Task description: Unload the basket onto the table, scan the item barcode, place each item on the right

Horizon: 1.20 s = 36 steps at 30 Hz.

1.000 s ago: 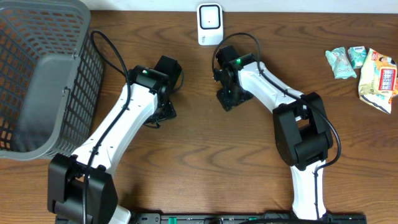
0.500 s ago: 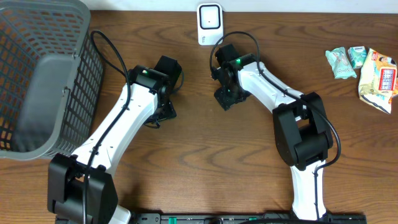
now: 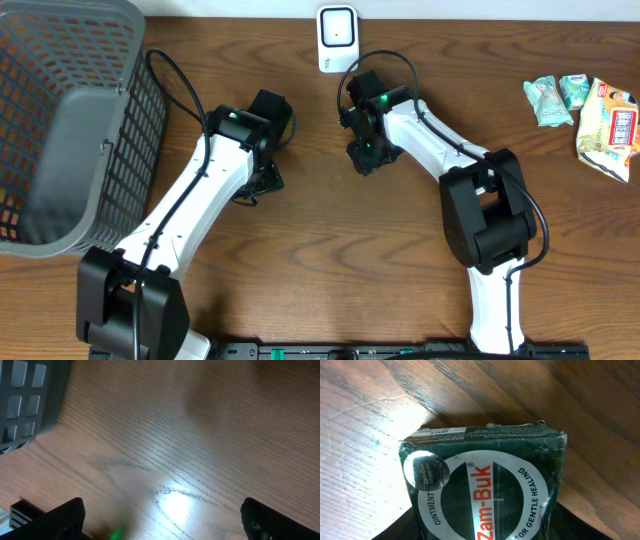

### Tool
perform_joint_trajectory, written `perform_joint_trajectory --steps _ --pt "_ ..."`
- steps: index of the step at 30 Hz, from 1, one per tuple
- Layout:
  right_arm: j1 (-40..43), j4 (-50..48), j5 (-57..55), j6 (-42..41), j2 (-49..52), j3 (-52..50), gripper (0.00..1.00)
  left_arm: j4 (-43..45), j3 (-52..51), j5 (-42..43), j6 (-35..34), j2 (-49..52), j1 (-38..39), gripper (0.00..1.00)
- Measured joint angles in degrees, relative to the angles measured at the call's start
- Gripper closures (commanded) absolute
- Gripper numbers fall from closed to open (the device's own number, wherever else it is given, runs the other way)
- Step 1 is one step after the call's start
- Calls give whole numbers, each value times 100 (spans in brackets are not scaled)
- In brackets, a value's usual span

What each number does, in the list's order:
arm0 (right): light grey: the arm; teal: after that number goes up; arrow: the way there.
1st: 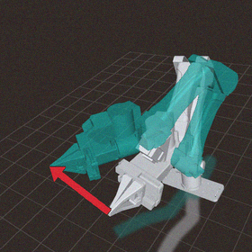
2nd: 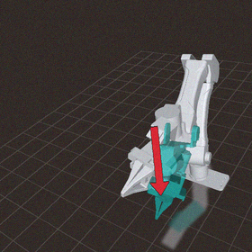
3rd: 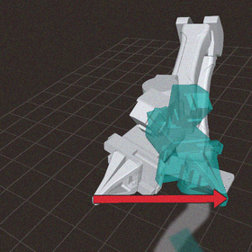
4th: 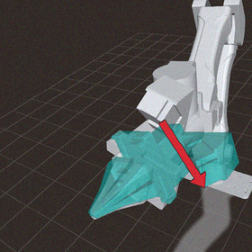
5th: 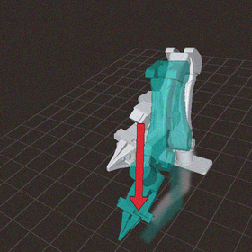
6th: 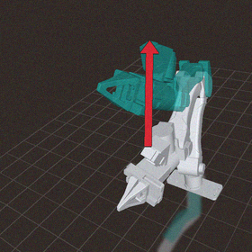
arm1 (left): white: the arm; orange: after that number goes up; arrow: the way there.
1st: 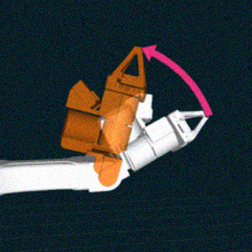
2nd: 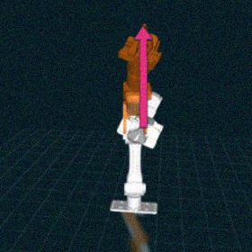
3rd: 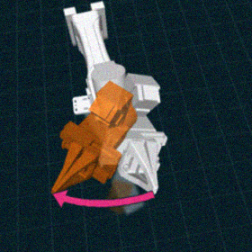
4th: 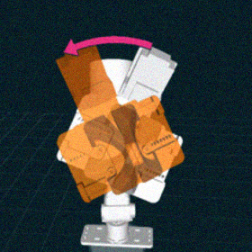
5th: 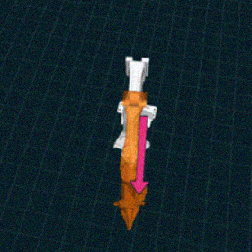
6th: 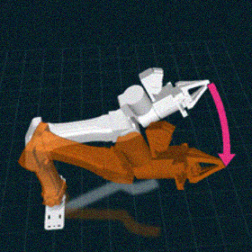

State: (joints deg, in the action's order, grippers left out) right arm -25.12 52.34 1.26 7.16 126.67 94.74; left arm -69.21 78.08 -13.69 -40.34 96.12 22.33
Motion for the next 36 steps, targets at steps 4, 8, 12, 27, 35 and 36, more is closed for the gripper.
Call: perform_joint_trajectory --steps 4,8,12,27,35,36 --pt "92 7 363 2 -44 0 48 0 0 0 0 0 0 2" --pt "306 76 979 216 -223 -15 49 -2 0 0 0 0 0 2" --pt "649 234 2020 656 -629 -22 49 0 0 0 0 0 0 2" --pt "2457 271 6911 1303 -1209 -24 46 0 0 0 0 0 0 2" --pt "2337 407 8046 1292 -1207 -24 48 0 0 0 0 0 0 2" --pt "2293 422 8135 1292 -1209 -24 49 0 0 0 0 0 0 2"
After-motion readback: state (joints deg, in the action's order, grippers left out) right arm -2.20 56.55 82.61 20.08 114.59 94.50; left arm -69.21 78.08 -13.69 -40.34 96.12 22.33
